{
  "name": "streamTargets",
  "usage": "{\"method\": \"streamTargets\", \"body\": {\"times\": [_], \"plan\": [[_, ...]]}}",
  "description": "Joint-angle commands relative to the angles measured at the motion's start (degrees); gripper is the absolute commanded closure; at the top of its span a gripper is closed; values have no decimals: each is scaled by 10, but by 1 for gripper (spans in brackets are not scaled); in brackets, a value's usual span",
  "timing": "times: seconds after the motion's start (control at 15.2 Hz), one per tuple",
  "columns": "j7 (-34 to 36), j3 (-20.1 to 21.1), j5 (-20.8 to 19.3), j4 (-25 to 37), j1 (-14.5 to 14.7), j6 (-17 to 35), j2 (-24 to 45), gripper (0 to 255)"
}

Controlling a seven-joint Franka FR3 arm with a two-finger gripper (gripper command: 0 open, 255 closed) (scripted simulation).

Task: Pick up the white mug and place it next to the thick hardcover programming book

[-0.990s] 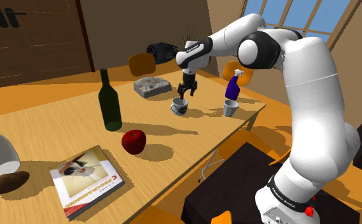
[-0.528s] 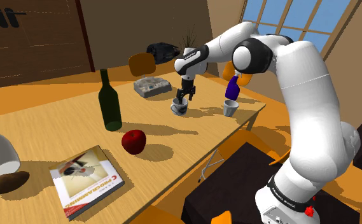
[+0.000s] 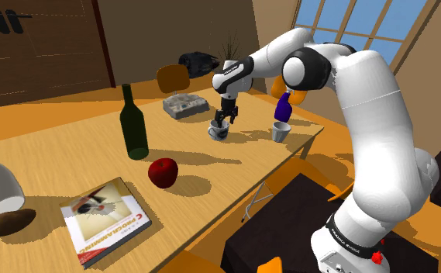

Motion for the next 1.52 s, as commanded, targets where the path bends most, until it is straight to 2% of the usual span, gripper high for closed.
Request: {"method": "streamTargets", "body": {"times": [0.0,0.59,1.45], "plan": [[0,0,0,0,0,0,0,255],[0,0,0,0,0,0,0,255],[6,-5,-8,17,3,-69,-52,255]]}}
